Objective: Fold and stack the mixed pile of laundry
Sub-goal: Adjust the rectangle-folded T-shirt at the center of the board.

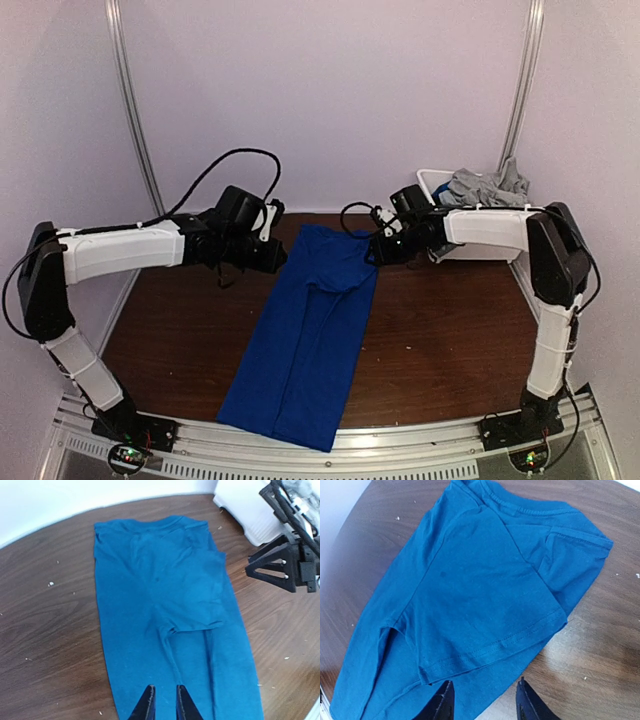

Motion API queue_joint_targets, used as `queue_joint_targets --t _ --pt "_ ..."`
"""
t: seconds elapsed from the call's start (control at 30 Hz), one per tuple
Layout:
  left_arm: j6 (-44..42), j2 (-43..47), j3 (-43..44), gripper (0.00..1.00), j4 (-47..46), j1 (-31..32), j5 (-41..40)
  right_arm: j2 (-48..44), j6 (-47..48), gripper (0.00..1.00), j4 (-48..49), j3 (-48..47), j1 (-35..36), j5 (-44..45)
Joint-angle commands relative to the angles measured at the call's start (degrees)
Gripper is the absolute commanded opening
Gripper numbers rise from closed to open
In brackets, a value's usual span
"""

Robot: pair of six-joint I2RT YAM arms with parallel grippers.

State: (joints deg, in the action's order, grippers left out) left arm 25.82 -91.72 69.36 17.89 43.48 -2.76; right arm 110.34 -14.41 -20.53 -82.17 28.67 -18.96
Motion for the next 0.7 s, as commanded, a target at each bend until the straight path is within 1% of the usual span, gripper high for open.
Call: queue_joint_targets --t 0.0,0.03,0.1,0.27,0.43,0.57,0.67 --pt "-1.7 -7.6 3.4 0.16 -2.7 -2.4 2.8 7.2 -1.4 0.39 -0.7 -5.7 0.6 4.5" --pt "-1.2 -8.4 3.4 0.16 -3.4 -3.1 2.8 9.1 -1.2 0.38 -1.6 -7.3 0.6 5.4" --pt "0.1 -8.7 2.3 0.15 -5.5 -4.2 5.5 13.0 -0.5 0.36 -3.4 -10.9 0.7 6.9" --pt "1.0 -7.0 -0.9 0.16 -6.5 -5.6 5.1 22.9 1.6 0.32 -8.5 -20.9 0.8 11.1" --pt "1.2 -4.2 -4.7 0.16 -6.1 -6.9 4.3 32.5 4.0 0.28 -14.1 -35.6 1.1 14.9" --pt "1.2 -1.3 -8.2 0.17 -6.9 -8.1 4.2 41.5 5.4 0.26 -18.7 -50.8 1.1 14.8" --pt "0.8 -0.3 -9.8 0.17 -6.9 -8.5 4.1 46.5 6.2 0.26 -19.5 -58.4 0.9 14.7"
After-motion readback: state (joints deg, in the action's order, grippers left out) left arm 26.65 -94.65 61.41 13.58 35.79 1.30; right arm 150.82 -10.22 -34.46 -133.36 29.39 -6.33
